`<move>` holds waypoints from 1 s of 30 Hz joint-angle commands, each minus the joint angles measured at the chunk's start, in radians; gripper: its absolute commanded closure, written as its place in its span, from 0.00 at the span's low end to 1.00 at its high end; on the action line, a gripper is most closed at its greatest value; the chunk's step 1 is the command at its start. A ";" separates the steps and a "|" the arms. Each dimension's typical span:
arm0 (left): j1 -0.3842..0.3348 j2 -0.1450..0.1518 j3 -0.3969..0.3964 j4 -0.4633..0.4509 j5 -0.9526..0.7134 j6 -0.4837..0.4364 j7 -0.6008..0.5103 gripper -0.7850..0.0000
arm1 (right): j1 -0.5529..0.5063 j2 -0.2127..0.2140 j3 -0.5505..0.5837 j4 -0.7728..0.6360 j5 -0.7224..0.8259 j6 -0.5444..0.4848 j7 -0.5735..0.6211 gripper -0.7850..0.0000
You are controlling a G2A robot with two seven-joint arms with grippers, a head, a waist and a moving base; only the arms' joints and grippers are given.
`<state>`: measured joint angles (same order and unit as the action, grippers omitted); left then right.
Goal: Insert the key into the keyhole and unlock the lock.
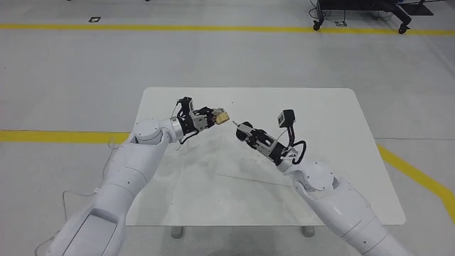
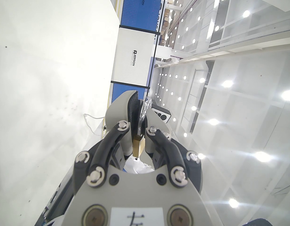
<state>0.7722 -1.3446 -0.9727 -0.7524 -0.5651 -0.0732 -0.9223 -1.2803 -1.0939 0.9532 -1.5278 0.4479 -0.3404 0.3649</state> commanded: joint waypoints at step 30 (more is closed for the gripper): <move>0.026 -0.020 0.026 -0.078 0.106 0.087 0.136 1.00 | -0.024 -0.089 -0.094 -0.006 -0.224 0.253 -0.400 1.00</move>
<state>0.7982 -1.3638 -0.9466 -0.8303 -0.4615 0.0129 -0.7865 -1.3051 -1.1808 0.8560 -1.5374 0.2207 -0.0879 -0.0310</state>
